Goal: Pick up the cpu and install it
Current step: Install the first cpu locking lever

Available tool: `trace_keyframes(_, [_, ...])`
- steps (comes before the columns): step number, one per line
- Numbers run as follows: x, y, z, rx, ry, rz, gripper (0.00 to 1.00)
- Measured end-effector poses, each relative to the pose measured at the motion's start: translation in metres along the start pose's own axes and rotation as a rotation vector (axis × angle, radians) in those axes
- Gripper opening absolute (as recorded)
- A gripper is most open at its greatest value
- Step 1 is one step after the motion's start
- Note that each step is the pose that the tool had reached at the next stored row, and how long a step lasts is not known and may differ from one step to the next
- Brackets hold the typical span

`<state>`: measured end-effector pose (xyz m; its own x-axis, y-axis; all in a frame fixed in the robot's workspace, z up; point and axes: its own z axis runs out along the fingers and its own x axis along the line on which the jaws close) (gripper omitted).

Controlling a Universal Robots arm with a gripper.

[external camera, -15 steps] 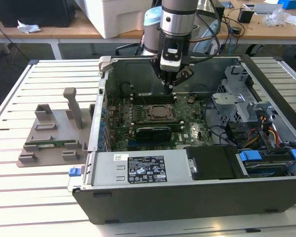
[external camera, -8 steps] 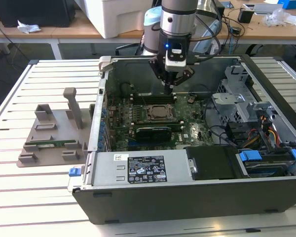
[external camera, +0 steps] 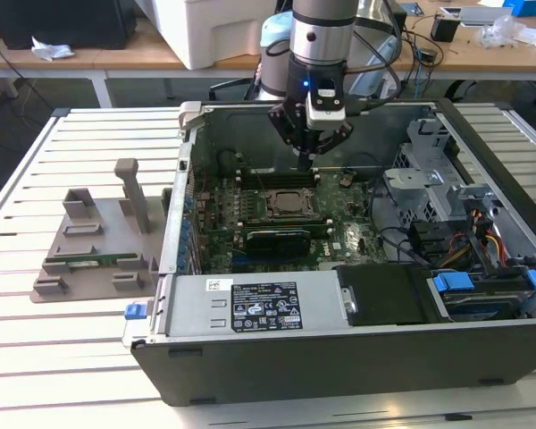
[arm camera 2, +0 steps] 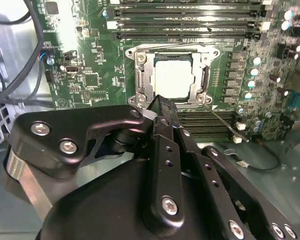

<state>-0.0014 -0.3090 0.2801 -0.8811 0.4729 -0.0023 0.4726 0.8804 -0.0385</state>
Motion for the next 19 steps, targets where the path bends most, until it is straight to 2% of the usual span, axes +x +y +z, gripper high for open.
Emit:
trace_keyframes(1, [0.0000,0.0000,0.0000,-0.0001,-0.0009,-0.023,0.11])
trace_keyframes(7, [0.0000,0.0000,0.0000,-0.0002,-0.0037,-0.095,0.11])
trace_keyframes(11, [0.0000,0.0000,0.0000,-0.0004,-0.0070,-0.182,0.11])
trace_keyframes(15, [0.0000,0.0000,0.0000,-0.0005,-0.0090,-0.234,0.11])
trace_keyframes(18, [0.0000,0.0000,0.0000,-0.0007,-0.0112,-0.290,0.11])
trace_keyframes(19, [0.0000,0.0000,0.0001,-0.0010,-0.0125,-0.323,0.11])
